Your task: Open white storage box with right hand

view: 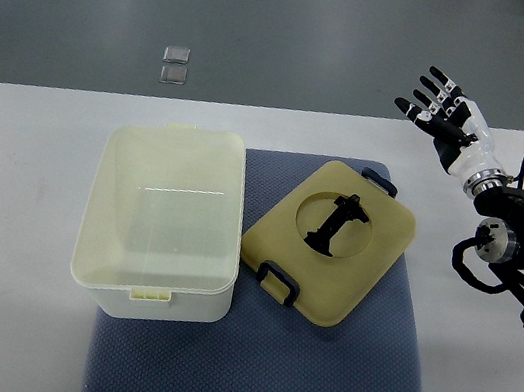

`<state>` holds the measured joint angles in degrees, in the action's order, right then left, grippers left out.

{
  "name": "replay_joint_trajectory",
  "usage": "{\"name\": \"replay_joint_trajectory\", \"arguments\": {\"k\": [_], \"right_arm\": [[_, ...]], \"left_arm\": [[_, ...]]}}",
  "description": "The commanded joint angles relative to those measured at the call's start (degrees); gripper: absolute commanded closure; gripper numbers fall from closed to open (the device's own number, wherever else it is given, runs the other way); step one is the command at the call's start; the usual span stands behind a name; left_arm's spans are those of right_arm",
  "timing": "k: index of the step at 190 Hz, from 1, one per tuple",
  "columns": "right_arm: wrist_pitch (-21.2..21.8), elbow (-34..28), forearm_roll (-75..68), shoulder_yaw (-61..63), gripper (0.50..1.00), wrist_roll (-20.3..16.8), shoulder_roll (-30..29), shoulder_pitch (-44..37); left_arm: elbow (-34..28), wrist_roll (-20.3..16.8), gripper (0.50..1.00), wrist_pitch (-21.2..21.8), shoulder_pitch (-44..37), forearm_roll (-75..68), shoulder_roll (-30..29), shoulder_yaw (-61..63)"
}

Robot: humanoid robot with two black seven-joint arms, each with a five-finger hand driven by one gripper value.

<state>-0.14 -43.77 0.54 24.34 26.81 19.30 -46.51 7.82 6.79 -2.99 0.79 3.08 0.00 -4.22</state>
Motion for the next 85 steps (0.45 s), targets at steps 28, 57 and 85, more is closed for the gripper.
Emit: {"name": "replay_joint_trajectory", "arguments": {"k": [28,57,85], "right_arm": [[-0.92,0.44,-2.21,1.15,0.576,0.53,-1.89,0.9],[-0.83,1.76,-2.12,1.94,0.574,0.79,-2.51,0.99],[-0.39,1.85,-1.94,2.29,0.572,2.28,-2.51,1.16]], "left_arm": [[0.0,0.06,0.5,0.0,0.0,0.0,0.0,0.0],[0.0,-0.03,0.5,0.0,0.0,0.0,0.0,0.0],[0.0,0.06,0.5,0.0,0.0,0.0,0.0,0.0]]}}
